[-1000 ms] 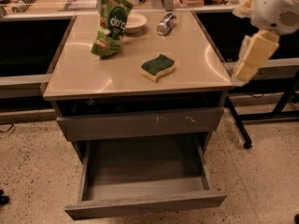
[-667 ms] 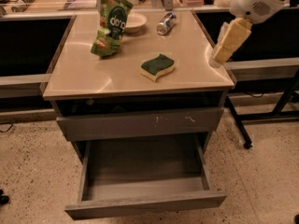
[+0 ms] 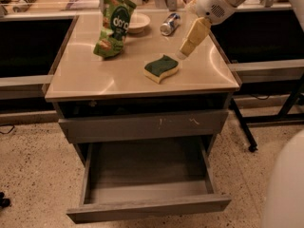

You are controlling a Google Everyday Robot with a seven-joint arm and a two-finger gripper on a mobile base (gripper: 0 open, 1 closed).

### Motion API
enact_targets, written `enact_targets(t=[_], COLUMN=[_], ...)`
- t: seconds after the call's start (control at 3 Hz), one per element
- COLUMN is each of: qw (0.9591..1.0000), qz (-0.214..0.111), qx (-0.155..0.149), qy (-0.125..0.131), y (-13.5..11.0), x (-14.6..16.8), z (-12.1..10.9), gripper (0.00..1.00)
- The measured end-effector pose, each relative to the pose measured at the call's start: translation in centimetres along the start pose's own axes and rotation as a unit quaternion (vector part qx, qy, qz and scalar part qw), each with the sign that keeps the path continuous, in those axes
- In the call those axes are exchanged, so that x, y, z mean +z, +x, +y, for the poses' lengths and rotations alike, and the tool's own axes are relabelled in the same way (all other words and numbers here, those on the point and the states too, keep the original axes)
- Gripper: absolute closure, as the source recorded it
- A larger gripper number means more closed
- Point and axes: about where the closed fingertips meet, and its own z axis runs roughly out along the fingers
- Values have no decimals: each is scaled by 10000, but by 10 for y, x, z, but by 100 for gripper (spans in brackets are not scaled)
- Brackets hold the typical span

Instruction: Place sponge into middle drawer

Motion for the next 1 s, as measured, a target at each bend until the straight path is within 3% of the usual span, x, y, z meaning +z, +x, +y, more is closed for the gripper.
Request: enact_targets(t=[0.33, 0.67, 1.0], qw=[9990, 9989, 9982], qz=[-45, -44, 23], qx=[406, 421, 519], qy=[-173, -189, -284], y=[-5, -4, 5], x=[49, 52, 75], z=[-10, -10, -13], gripper=[0, 0, 0])
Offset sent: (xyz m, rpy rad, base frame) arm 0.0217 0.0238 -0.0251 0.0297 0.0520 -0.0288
